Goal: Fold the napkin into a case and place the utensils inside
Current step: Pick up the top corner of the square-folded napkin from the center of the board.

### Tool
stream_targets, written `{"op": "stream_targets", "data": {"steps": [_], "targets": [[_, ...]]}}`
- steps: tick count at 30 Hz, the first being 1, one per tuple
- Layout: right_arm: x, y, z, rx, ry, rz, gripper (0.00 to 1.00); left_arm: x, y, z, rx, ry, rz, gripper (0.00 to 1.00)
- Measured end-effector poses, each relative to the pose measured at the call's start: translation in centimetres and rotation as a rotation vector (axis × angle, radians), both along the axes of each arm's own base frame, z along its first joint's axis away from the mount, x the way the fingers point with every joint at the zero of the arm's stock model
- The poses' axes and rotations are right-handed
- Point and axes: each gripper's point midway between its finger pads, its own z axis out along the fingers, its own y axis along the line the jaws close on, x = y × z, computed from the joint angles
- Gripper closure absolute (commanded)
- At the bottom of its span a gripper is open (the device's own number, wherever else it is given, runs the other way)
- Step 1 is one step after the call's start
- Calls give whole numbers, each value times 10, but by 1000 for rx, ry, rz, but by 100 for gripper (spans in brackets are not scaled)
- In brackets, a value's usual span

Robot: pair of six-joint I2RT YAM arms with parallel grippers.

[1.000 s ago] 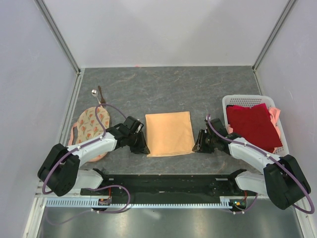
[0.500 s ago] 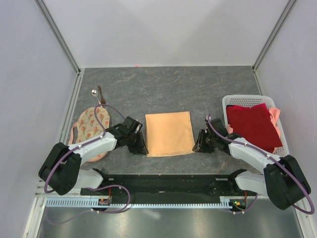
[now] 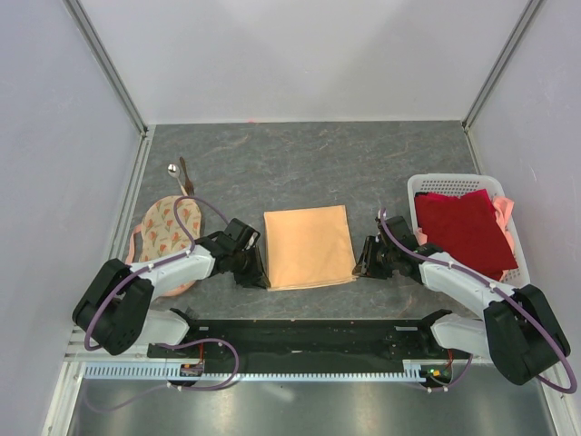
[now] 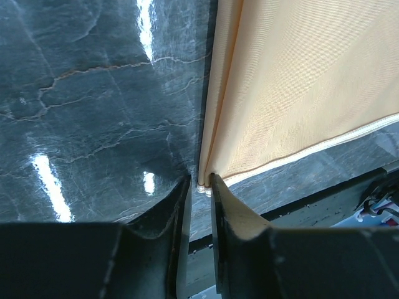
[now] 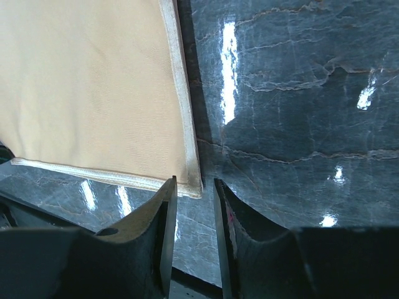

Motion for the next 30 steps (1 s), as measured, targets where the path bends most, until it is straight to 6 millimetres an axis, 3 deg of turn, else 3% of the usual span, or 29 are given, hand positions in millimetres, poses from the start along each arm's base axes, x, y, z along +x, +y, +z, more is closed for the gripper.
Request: {"op": "stream_targets", "data": {"steps": [10,23,30], "targets": [[-1,1,0,7,2,12,64,0,-2,-1,-12,-2,-4,76],[-4,5,2,22,4,43,96,0,-2,-1,-24,0,-2,77],[10,19,23,52,-29,71,98,0,-3,-1,-36,-5,-1,77]]}}
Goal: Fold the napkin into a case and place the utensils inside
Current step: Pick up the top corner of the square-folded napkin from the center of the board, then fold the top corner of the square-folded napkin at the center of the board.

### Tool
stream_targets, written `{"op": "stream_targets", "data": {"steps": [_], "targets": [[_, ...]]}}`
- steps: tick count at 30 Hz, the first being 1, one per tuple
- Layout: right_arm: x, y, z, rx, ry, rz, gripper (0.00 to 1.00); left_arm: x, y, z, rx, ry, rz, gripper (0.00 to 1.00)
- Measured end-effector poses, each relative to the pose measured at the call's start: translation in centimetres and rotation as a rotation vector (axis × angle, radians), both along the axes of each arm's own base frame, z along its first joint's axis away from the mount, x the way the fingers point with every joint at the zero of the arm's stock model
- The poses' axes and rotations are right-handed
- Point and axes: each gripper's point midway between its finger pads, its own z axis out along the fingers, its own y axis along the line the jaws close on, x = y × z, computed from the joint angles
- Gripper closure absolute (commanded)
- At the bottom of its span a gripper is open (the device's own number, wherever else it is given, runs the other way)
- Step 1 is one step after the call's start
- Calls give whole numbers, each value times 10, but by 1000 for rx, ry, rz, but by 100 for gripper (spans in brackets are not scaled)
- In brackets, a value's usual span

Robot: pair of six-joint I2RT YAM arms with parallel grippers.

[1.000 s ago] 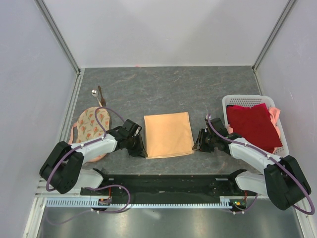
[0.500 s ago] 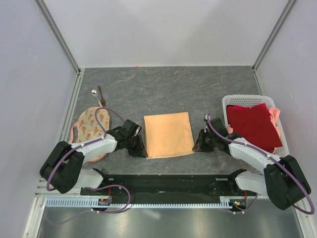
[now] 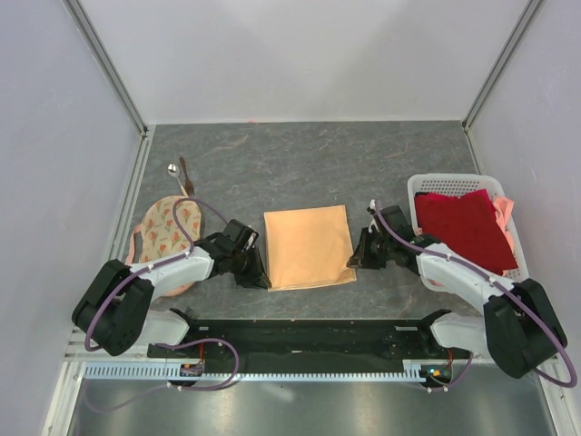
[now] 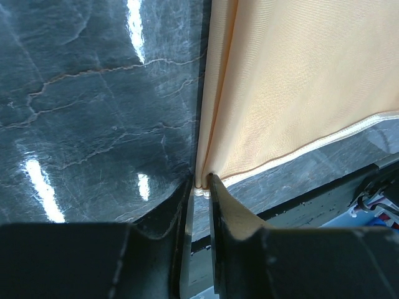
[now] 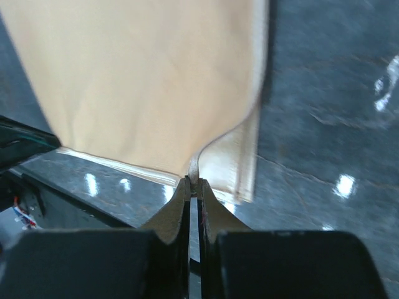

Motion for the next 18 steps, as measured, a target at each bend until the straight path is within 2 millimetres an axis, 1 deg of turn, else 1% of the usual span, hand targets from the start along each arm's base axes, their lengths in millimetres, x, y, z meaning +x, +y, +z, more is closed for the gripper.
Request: {"op": "stream_targets", "data": {"steps": [2,4,7,12,14,18], "targets": [[8,13,7,10,-6,30,98,0,-1,0,-4,1,-2,77],[17,30,13,20,-9,68,98,-1,-1,0,-6,3,-3,78],[28,51,17,30,-11,111,98,-1,-3,0,-15,9,-8,78],[57,98,24,71,-31,186,99,-2,-4,0,-24,10,-11,78],[71,117,24,98,-40,210,100,-2,-5,0,-30,10,-14,78],[87,145,17,133,-36,240,100,-3,-6,0,-37,11,-17,78]]}}
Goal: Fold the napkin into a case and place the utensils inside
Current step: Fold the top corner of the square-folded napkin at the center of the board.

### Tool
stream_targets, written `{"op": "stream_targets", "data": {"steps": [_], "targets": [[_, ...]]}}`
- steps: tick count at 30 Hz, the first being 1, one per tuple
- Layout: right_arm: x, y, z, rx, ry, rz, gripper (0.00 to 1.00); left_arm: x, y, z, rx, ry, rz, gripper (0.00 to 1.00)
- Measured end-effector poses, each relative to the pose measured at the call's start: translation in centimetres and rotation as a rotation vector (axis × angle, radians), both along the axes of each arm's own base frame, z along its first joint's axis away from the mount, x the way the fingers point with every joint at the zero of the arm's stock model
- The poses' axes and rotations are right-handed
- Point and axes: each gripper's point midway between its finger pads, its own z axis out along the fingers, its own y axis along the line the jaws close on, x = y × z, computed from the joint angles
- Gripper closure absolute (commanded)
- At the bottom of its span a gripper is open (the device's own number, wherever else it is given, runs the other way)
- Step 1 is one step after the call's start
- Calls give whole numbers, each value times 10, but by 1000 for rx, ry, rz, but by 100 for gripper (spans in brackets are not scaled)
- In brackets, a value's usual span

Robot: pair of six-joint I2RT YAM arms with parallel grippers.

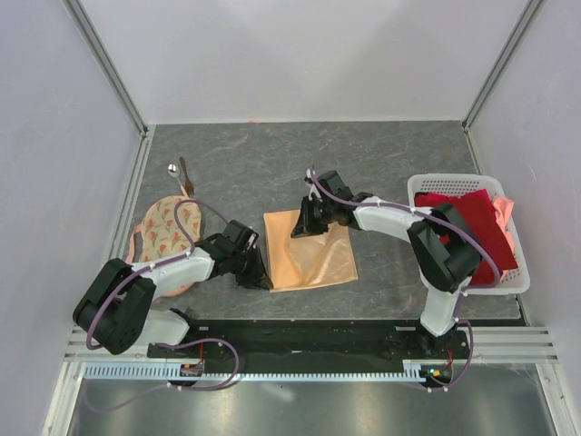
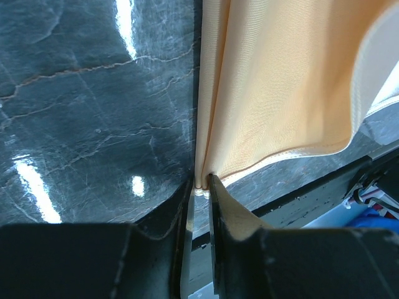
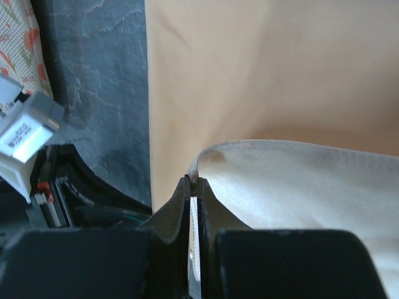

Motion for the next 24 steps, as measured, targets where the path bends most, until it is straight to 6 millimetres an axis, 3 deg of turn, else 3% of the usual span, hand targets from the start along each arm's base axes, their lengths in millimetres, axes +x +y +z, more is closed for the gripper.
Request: {"op": "stream_targets", "data": {"steps": [8,24], "targets": [[31,29,-4,42,-5,-6,100,0,-1,0,-4,0,-2,78],[54,42,-17,71,22,-67,99,-1,-3,0,-31,-12,-9,78]]}}
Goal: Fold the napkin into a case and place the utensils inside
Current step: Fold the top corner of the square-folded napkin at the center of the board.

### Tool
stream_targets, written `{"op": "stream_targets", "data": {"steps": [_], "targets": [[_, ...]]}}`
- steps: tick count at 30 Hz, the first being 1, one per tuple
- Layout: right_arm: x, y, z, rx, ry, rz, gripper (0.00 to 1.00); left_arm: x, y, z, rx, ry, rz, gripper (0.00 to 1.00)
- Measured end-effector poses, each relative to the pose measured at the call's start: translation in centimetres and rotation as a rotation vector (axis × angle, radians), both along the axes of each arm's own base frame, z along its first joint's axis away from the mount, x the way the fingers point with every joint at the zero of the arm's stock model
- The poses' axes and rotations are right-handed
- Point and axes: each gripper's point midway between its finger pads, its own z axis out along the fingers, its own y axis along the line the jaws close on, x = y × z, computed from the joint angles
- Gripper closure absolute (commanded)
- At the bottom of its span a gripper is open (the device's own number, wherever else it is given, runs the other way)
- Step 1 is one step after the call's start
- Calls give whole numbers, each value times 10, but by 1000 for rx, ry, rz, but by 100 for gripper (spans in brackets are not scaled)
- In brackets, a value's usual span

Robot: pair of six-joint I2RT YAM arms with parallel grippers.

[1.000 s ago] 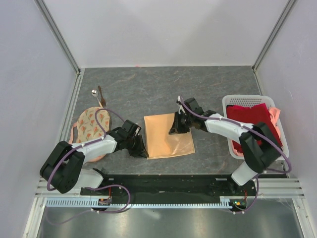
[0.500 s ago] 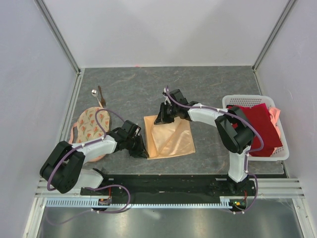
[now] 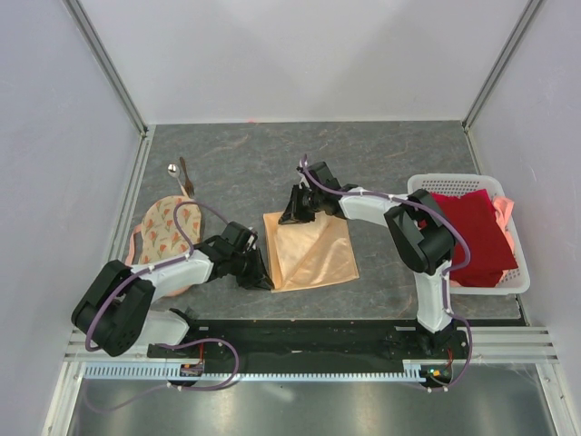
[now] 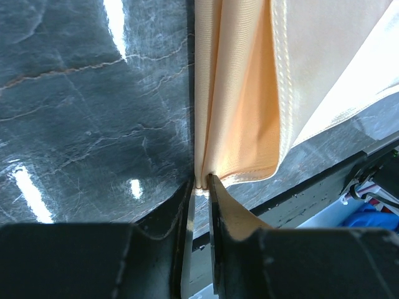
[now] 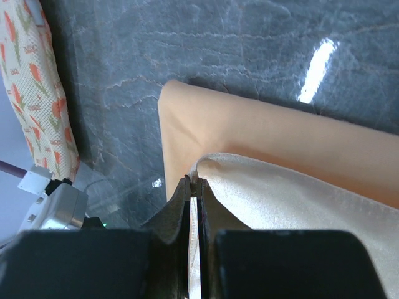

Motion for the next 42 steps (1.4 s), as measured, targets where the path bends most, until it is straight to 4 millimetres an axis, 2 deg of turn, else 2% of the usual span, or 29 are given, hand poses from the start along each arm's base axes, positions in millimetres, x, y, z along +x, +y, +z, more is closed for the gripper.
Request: {"op": "stream_targets", "data": {"steps": [8,23,33,35,39,42], "targets": [[16,8,12,41,-13,-15,98,-1,0,0,-12,-12,-1,78],[20,15,0,63,32,-15,95,-1,0,0,-22,-19,4,78],[27,21,7,83,19,-17,92,-2,0,0,-25,-24,5,76],[28,22,7,85,19,-17,87,-3,1,1,-26,-27,6,76],[28,23,5,88,28,-16,80,-6,5,2,-18,-34,15,68],[28,23,5,91,31,-14,71,-8,10,5,-2,-39,28,66]]}}
